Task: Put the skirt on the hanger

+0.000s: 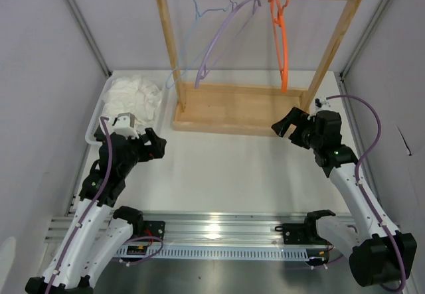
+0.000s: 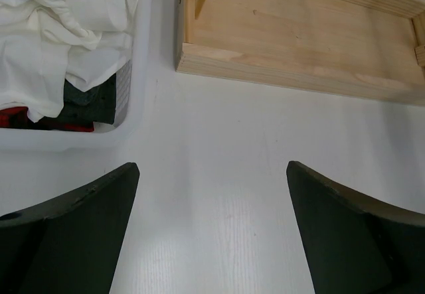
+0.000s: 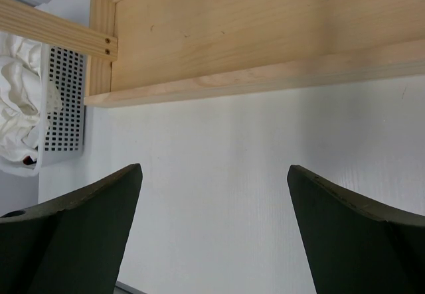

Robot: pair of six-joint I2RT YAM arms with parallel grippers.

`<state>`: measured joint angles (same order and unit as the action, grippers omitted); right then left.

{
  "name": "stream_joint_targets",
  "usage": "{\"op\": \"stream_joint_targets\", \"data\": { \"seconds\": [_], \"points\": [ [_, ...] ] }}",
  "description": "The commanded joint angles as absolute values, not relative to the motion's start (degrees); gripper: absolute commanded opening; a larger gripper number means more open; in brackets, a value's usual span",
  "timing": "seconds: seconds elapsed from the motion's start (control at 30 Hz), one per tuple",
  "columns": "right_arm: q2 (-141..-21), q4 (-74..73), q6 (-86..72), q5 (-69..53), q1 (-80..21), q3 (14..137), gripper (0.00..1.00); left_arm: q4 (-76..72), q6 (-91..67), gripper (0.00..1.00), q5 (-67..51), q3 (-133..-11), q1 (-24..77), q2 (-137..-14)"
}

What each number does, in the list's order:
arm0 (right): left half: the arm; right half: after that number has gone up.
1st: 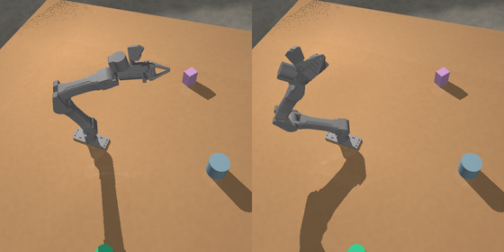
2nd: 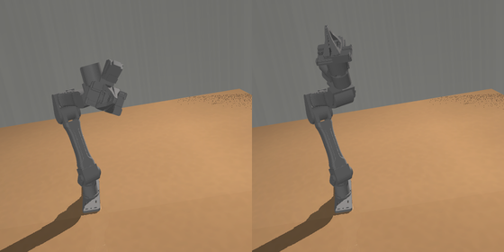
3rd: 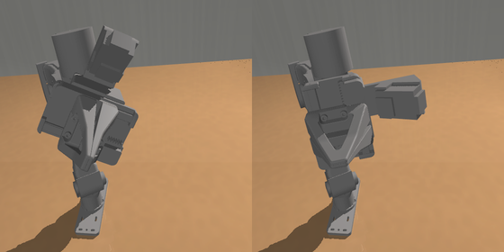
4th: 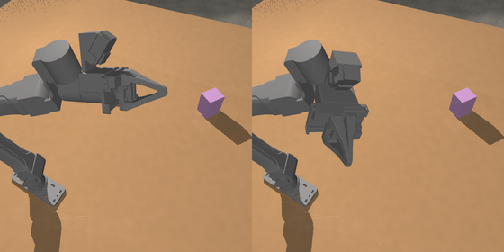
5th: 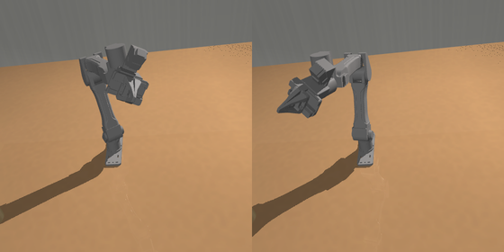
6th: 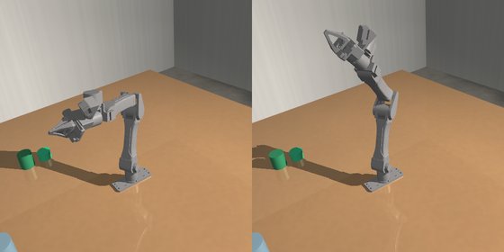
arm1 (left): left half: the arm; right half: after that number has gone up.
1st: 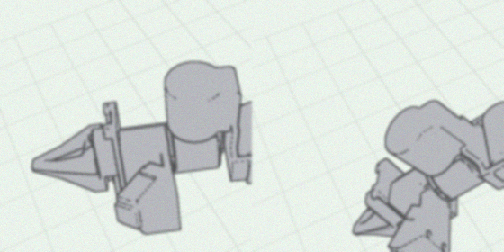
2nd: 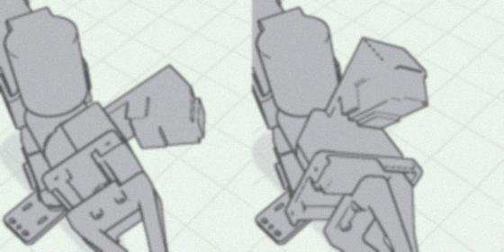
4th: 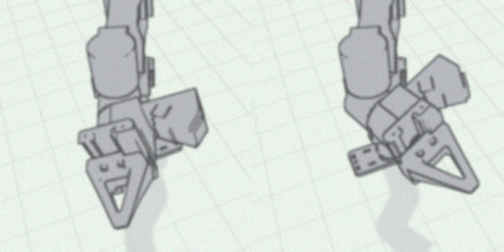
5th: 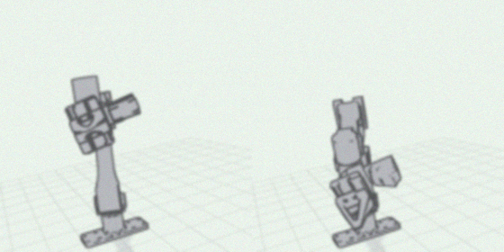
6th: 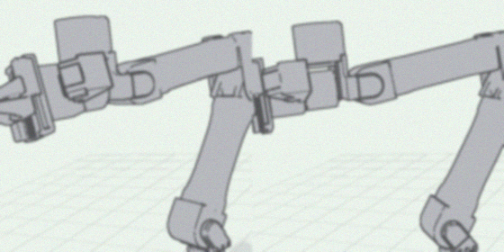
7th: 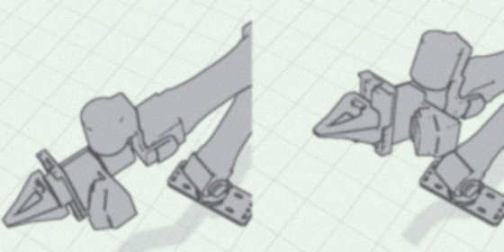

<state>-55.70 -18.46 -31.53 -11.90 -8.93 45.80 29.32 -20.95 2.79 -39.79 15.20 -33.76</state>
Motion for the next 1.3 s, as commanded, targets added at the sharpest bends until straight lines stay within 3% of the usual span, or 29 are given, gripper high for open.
{"op": "stream_joint_targets", "data": {
  "seconds": [0.0,0.33,0.6,0.77,1.1,1.27],
  "points": [
    [-55.3,-16.7,-30.9,-11.8,-8.6,48.3,0.99,28.3,-20.4,0.99,2.9,-40.1,14.9,-33.9],
    [-54.5,-18.0,-30.1,-10.1,-8.6,49.4,0.99,29.3,-24.4,0.97,10.0,-47.4,14.9,-40.2],
    [-55.1,-21.2,-30.0,-10.6,-8.7,51.2,0.99,28.2,-28.6,0.77,21.5,-54.3,14.9,-56.2],
    [-54.1,-21.0,-30.6,-11.4,-8.7,50.2,0.99,23.9,-29.0,0.72,26.7,-56.4,14.9,-63.1],
    [-54.3,-20.4,-32.0,-12.7,-8.7,50.3,0.99,23.5,-28.1,0.53,34.5,-66.9,14.9,-79.2],
    [-54.3,-19.9,-32.4,-12.8,-8.8,50.5,1.0,25.2,-27.5,0.5,36.8,-72.4,14.7,-86.8]
  ]
}}
